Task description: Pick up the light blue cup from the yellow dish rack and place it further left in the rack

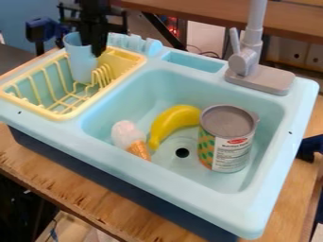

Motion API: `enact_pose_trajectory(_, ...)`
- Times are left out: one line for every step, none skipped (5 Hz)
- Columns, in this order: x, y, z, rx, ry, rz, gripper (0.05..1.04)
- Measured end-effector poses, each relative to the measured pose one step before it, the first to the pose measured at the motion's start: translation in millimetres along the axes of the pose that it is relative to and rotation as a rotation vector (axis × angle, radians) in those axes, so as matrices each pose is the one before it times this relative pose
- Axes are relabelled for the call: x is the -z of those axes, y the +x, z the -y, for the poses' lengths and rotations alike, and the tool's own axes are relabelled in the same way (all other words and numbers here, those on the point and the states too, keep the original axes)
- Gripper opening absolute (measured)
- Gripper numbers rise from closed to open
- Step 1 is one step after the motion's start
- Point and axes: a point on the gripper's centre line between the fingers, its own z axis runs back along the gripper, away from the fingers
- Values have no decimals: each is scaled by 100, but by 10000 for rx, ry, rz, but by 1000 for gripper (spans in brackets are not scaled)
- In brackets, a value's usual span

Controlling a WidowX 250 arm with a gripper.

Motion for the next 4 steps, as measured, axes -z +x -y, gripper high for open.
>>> enact_pose_trajectory(82, -418, -182, -114, -199, -294, 310)
enact_pose_trajectory(-1540, -217, -98, -156, -181, 311, 592)
enact_pose_trajectory(-3059, 396, -32, -80, -66, 733, 902)
enact_pose_trajectory(-1672, -817, 318, 51, 89, 272, 1012)
